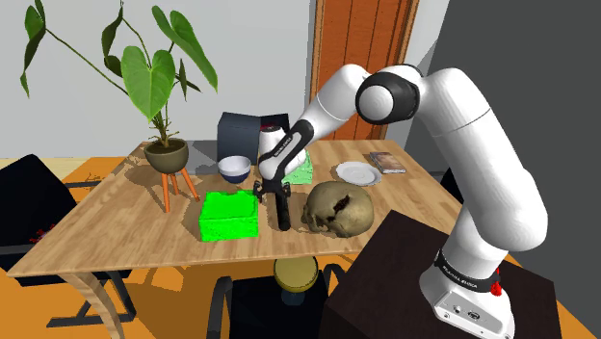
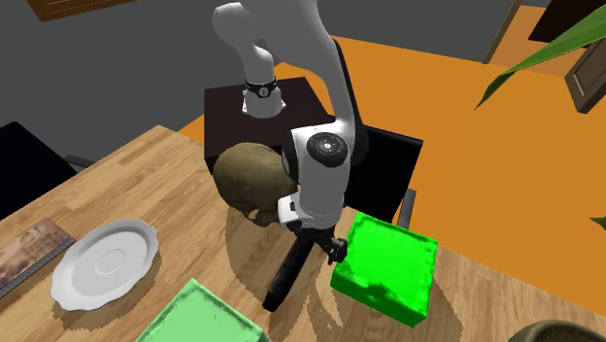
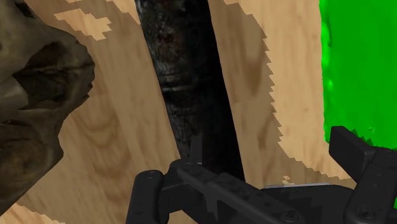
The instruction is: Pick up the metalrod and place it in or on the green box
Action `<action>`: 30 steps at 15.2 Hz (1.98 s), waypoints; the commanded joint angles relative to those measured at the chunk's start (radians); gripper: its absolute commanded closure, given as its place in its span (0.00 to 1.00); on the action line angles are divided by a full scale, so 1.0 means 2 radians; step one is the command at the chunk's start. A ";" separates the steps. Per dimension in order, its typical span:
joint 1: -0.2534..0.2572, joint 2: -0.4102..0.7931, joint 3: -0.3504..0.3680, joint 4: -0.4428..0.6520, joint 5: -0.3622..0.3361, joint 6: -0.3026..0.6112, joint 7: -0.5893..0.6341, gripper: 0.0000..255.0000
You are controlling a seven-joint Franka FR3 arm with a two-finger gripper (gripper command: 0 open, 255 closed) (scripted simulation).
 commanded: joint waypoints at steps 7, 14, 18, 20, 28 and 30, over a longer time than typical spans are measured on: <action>0.006 0.026 0.002 0.002 0.000 -0.002 0.005 1.00; -0.001 0.013 0.003 -0.001 0.001 -0.002 -0.002 1.00; -0.033 -0.012 0.008 -0.017 0.005 -0.008 -0.040 0.00; -0.046 -0.021 0.009 -0.022 0.008 -0.012 -0.056 0.00; -0.048 0.023 0.011 -0.005 0.010 0.015 -0.057 0.00; -0.048 0.023 0.011 -0.005 0.009 0.015 -0.057 0.00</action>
